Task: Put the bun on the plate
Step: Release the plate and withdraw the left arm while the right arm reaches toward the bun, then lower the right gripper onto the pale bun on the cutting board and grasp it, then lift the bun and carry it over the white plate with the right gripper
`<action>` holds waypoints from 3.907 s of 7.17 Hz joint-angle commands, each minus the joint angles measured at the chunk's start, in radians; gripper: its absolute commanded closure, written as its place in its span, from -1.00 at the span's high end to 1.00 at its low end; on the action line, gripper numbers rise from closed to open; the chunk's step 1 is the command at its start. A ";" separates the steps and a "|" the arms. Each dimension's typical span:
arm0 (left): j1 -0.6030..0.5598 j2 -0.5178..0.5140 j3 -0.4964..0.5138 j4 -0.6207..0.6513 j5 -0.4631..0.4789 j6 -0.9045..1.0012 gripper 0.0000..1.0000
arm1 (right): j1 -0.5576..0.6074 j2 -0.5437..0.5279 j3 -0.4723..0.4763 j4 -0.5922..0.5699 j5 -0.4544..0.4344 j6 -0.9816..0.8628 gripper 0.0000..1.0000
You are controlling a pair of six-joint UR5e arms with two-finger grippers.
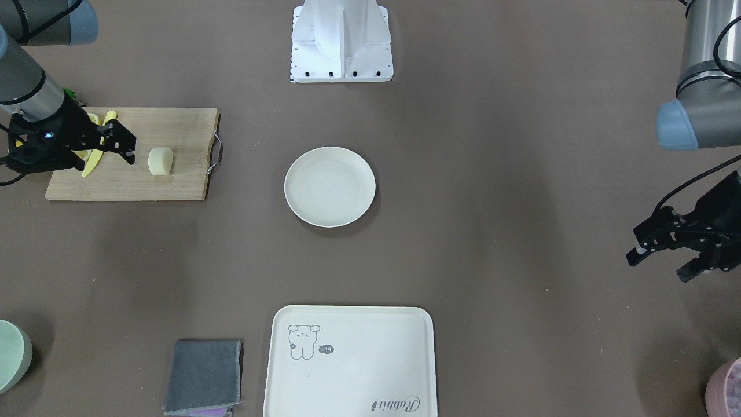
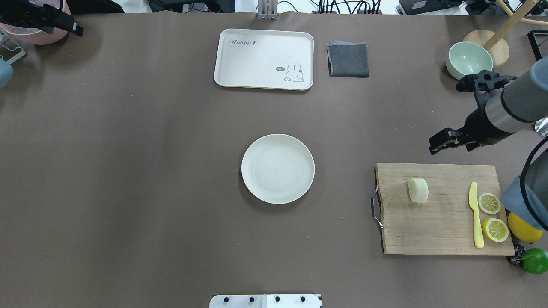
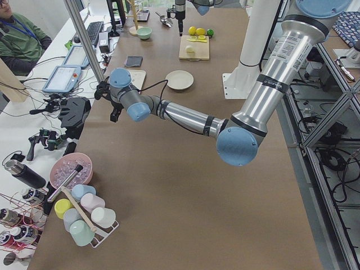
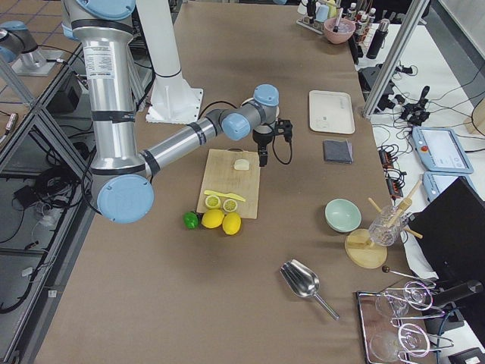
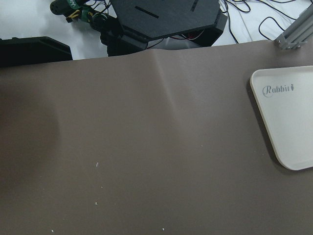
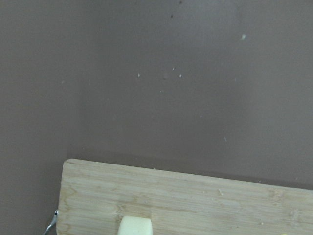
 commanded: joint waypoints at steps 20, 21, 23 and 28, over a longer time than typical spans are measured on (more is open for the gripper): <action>-0.002 0.003 0.012 -0.009 0.023 0.052 0.96 | -0.110 0.222 0.011 0.037 -0.141 0.053 -1.00; -0.002 0.001 0.012 -0.010 0.023 0.051 0.96 | -0.113 0.308 -0.015 0.038 -0.147 0.065 -1.00; -0.002 0.002 0.013 -0.012 0.023 0.048 0.96 | -0.151 0.455 -0.093 0.038 -0.147 0.065 -1.00; -0.057 0.000 -0.004 -0.016 -0.012 0.043 0.96 | -0.291 0.592 -0.303 0.145 -0.221 0.062 -1.00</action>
